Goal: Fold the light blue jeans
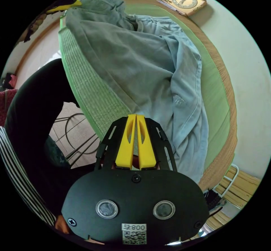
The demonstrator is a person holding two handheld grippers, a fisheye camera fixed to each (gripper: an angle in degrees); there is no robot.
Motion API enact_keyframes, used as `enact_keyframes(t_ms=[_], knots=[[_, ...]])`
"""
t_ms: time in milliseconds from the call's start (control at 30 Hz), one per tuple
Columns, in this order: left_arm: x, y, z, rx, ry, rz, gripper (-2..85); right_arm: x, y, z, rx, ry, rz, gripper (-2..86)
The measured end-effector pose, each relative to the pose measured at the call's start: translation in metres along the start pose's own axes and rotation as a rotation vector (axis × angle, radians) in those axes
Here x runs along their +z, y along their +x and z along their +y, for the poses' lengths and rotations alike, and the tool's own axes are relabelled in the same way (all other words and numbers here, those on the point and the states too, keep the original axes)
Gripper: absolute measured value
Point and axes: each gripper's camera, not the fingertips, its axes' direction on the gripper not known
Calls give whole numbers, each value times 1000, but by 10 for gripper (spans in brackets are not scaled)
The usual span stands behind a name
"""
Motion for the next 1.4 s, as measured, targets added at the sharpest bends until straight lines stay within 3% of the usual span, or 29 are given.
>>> enact_keyframes(t_ms=[133,267,367,533,600,800,1133,1400], knots=[[-24,-22,38,-91,103,-19,22,-27,-8,20,0,89,-16,-2],[7,-60,76,-255,-55,-166,26,-20,2,49,141,97,-156,2],[12,-54,88,-303,-6,-260,24,-17,20,81,291,104,-226,12],[48,17,53,-32,-3,-233,42,-15,60,145,491,97,-178,60],[91,73,24,174,-77,-154,56,-11,77,170,556,72,-141,70],[222,213,-27,520,-290,-12,81,-1,125,256,791,19,-68,88],[374,323,-32,707,-504,-317,104,35,213,408,1316,-15,-30,88],[404,362,-33,745,-499,-395,55,65,255,452,1355,-34,-59,79]])
